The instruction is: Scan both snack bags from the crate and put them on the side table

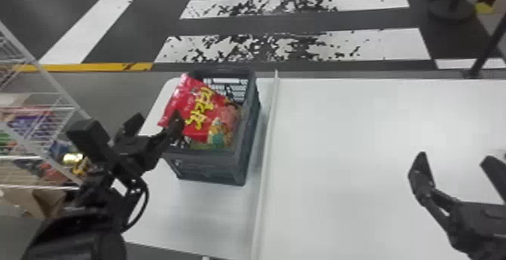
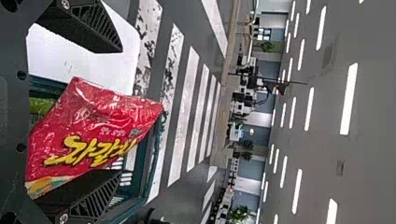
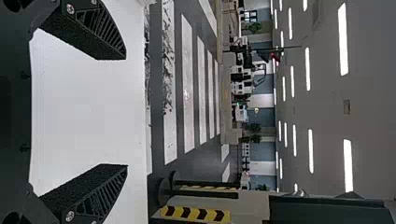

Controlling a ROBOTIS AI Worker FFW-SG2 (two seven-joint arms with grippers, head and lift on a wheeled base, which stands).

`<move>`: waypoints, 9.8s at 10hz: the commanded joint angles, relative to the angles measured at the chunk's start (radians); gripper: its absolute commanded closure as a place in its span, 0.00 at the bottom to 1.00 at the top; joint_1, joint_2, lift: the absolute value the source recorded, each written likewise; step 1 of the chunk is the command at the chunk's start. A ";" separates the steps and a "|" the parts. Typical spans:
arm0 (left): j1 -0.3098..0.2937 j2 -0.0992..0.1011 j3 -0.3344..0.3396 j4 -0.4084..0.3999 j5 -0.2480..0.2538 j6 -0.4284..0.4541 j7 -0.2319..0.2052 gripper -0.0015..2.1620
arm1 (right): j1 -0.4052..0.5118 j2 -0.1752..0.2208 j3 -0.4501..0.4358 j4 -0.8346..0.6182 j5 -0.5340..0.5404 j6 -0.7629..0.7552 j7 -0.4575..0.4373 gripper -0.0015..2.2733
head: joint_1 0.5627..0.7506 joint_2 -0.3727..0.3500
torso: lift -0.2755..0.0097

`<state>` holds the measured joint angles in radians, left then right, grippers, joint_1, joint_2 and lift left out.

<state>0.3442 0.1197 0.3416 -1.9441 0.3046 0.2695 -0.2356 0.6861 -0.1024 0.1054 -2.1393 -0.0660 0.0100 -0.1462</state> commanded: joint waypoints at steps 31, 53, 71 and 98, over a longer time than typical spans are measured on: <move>0.009 -0.012 0.143 -0.472 0.128 0.497 -0.079 0.99 | -0.002 -0.014 0.008 -0.027 -0.003 0.051 -0.001 0.05 | 0.70 0.76 | 0.66; -0.287 -0.086 -0.587 0.324 0.268 0.202 -0.261 0.00 | 0.020 -0.007 -0.016 -0.065 -0.006 0.041 -0.049 0.05 | 0.70 0.07 | 0.66; 0.193 -0.020 -0.230 -0.326 -0.145 0.003 0.108 0.04 | -0.287 0.010 -0.372 0.065 -0.439 0.947 0.319 0.04 | 0.70 0.54 | 0.66; 0.191 0.012 -0.227 -0.262 -0.073 -0.012 0.071 0.04 | -0.283 -0.118 -0.197 -0.057 0.160 0.526 0.441 0.99 | 0.70 0.44 | 0.66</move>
<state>0.5347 0.1315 0.1134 -2.2071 0.2295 0.2570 -0.1641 0.3912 -0.1935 -0.1620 -2.1937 -0.0469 0.5867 0.3019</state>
